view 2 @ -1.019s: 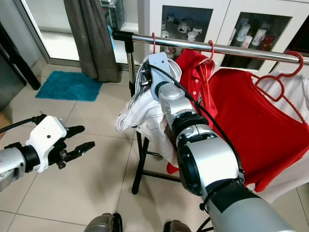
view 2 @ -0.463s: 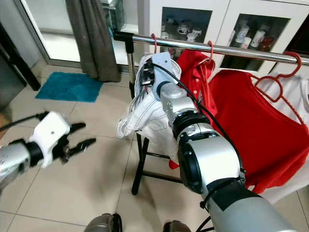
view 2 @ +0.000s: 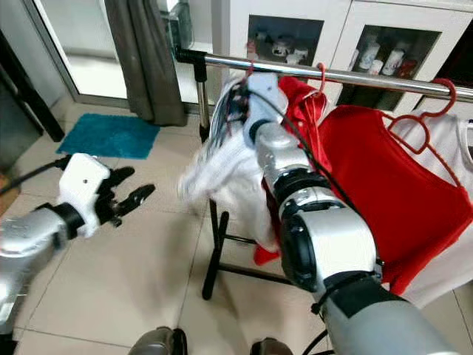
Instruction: Hang hanger
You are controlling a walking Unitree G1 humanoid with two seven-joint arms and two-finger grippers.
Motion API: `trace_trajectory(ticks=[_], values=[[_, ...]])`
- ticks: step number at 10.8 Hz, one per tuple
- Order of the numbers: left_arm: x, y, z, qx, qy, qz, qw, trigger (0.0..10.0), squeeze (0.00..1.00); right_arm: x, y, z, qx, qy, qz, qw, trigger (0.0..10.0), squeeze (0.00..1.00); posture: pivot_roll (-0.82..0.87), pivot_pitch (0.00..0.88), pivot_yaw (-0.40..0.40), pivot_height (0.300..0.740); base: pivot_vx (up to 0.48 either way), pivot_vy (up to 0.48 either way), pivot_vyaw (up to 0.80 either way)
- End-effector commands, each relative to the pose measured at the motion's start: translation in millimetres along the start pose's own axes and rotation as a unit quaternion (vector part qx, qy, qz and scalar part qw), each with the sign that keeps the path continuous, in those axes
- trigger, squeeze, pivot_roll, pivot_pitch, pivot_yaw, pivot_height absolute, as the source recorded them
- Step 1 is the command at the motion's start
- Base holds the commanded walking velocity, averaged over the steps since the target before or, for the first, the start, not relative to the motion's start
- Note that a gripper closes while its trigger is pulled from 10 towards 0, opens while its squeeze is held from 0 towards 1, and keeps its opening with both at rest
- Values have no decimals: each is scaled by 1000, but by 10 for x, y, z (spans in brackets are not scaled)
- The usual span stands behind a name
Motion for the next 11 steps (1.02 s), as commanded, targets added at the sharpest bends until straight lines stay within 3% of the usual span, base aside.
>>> trace_trajectory(ticks=[1, 2, 3, 5, 7, 8, 9, 11], values=[[2, -37, 0, 13, -7, 0, 1000, 10000, 0, 386, -11, -91, 28, 12, 78, 996, 0, 0, 16, 0, 50, 740, 0, 0, 0], [-18, -70, 33, 14, -6, -4, 1000, 10000, 0, 352, 1, -129, 55, 42, 80, 994, 0, 0, 9, 0, 52, 740, 0, 0, 0], [-28, -85, 60, 17, -4, 1, 1000, 10000, 0, 272, 11, -153, 76, 42, 71, 994, 0, 0, -1, 0, 57, 740, 0, 0, 0], [-31, -76, 251, -17, 66, 16, 998, 10000, 0, 26, 77, -131, 99, 51, 68, 992, 0, 0, -7, 0, 62, 740, 0, 0, 0], [-30, -116, 272, -1, 96, 16, 995, 10000, 0, -33, 195, -53, 108, 48, 101, 988, 0, 0, -9, 0, 52, 740, 0, 0, 0], [-25, -128, 242, 14, 79, 18, 997, 10000, 0, -60, 255, -15, 116, 25, 103, 988, 0, 0, -14, 0, 54, 740, 0, 0, 0], [-57, -150, 187, 47, 73, 14, 996, 10000, 0, -94, 360, 20, 132, 37, 113, 984, 0, 0, -19, 0, 52, 740, 0, 0, 0], [-94, -172, 179, 56, 71, 0, 996, 10000, 0, -182, 521, 78, 137, 64, 108, 983, 0, 0, -22, 0, 45, 740, 0, 0, 0]])
Point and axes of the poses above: a point about 5 cm out from each wrist's last joint towards the gripper, its own y axis pointing back from the gripper into the wrist, its own x axis along the axis of the wrist's last joint, z = x × y, the point moved 1 cm from there along -y, pointing out of the wrist towards the gripper, and after that the axes turned 10 degrees about -y, right-handed, at the moved point
